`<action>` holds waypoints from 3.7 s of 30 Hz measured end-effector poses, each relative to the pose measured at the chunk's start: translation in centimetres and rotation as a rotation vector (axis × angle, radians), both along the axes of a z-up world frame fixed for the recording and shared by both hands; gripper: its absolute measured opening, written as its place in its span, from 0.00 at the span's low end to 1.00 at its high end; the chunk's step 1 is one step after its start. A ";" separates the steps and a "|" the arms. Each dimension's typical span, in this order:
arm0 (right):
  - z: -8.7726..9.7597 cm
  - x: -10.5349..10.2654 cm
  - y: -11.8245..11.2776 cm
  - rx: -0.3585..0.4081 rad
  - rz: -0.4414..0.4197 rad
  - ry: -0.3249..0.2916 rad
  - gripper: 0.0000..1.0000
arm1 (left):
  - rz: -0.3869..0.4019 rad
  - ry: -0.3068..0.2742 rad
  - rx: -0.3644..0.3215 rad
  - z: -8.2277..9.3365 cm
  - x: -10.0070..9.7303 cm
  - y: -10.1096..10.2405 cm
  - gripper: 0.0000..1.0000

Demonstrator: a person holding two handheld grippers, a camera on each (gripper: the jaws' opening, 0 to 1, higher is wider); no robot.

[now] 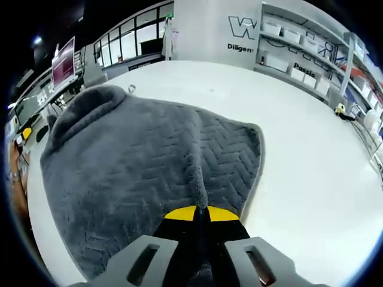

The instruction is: Open the folded towel by lifting each exposed corner and separating the folded layers until the towel lies flat within the target outline without major curled edges

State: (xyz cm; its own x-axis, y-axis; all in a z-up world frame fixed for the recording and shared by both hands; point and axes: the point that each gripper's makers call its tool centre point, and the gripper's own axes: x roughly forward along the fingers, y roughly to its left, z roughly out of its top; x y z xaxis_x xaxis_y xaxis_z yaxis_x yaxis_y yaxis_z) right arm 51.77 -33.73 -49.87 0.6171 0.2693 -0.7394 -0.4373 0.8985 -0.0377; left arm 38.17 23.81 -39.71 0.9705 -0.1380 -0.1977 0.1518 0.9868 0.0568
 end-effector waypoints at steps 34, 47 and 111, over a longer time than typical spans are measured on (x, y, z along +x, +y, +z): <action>1.9 -0.7 -5.4 -0.182 -0.180 -0.050 0.41 | -0.017 0.012 0.022 0.1 -0.1 -0.9 0.99; 5.1 -3.5 -3.0 -0.123 -0.122 -0.118 0.74 | -0.033 0.024 0.031 0.0 0.2 -1.6 0.99; 7.2 -12.9 14.8 0.078 0.319 -0.227 0.99 | -0.579 0.085 0.153 -0.6 3.7 -17.7 0.79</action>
State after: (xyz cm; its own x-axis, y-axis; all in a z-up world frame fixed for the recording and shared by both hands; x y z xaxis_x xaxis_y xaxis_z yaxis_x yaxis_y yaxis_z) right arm 38.83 -18.96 -42.69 0.6387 0.5242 -0.5633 -0.6834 0.7229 -0.1022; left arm 41.88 6.13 -40.34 0.7260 -0.6030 -0.3306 0.6721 0.7240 0.1556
